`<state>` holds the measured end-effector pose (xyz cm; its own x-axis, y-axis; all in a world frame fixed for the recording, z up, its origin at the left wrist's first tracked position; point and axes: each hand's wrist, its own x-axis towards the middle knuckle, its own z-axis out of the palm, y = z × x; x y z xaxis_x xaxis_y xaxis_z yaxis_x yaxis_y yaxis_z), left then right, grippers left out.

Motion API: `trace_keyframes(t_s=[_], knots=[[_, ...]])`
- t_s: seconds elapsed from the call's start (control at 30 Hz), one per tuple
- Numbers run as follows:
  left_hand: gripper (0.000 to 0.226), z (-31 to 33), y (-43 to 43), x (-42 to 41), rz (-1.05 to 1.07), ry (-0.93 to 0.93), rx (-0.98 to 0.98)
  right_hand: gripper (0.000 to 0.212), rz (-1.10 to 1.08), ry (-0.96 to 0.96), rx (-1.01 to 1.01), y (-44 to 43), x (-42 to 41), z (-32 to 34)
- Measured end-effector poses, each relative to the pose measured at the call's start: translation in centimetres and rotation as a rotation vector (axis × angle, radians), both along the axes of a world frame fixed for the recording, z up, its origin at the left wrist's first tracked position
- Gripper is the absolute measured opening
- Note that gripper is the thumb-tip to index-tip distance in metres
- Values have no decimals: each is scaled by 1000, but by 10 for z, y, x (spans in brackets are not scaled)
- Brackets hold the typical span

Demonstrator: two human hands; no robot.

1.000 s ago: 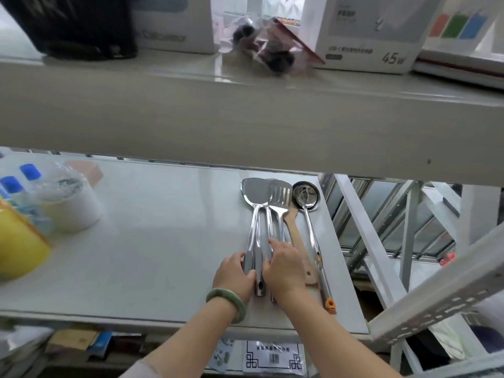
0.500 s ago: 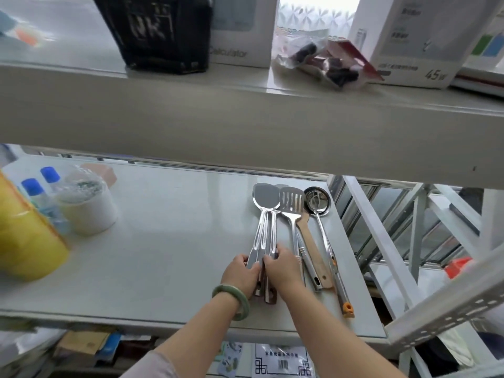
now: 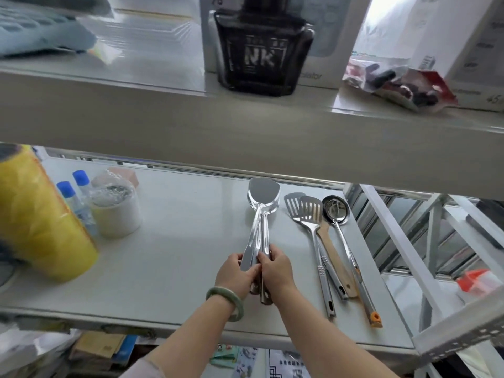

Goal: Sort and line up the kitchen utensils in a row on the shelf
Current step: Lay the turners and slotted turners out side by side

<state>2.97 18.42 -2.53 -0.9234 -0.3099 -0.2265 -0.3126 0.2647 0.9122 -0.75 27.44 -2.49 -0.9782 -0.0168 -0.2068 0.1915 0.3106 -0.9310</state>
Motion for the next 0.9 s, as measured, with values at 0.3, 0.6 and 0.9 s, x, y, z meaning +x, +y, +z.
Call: trace_keyframes(t_s=[0.3,0.6,0.9], knots=[[35,1,-86,16,118,18,-46,14,94,1,-27,-93,5,-6],[35,-8,-152,19,154,-27,-53,17,100,14,-21,-160,7,-12],[33,-19,-171,20,181,-74,-191,10,1,68,76,-184,8,-22]])
